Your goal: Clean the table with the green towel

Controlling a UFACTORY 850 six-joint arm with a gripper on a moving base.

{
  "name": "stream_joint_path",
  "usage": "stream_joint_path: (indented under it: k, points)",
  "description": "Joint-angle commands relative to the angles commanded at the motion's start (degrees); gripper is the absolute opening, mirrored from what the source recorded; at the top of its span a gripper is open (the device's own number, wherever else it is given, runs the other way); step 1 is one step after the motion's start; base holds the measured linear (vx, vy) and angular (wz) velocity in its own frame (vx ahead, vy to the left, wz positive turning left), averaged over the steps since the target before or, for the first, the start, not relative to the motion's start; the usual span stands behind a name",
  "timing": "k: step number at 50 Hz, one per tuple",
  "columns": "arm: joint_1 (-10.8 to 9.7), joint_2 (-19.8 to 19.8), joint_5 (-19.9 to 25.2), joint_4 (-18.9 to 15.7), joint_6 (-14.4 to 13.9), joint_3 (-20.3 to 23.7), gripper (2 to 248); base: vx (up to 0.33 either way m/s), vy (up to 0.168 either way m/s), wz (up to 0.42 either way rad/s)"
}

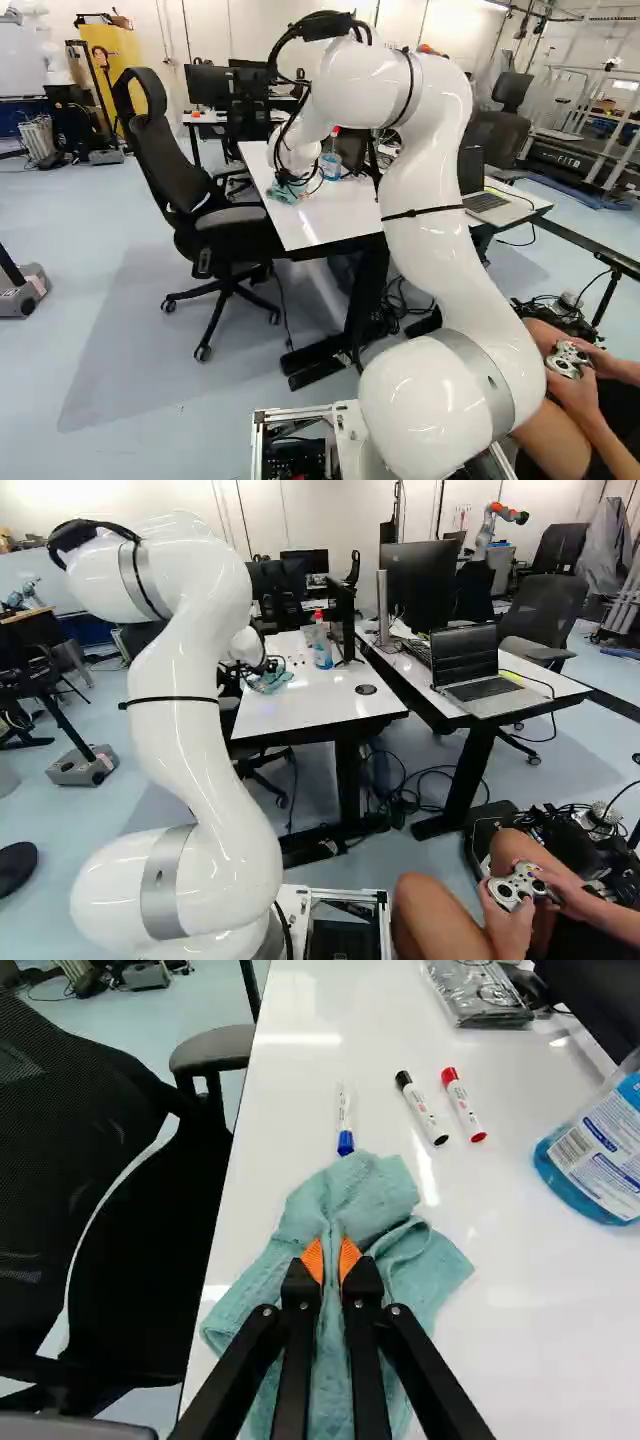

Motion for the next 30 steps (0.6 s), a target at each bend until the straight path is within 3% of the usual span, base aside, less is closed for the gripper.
stream_joint_path:
  k: [18, 30]
  points:
    - [0.51, 4.29, 0.0, 0.0, 0.0, 5.91, 39, 0.0, 0.0, 0.0]
    - [-0.29, 6.71, 0.0, 0.0, 0.0, 9.18, 39, 0.0, 0.0, 0.0]
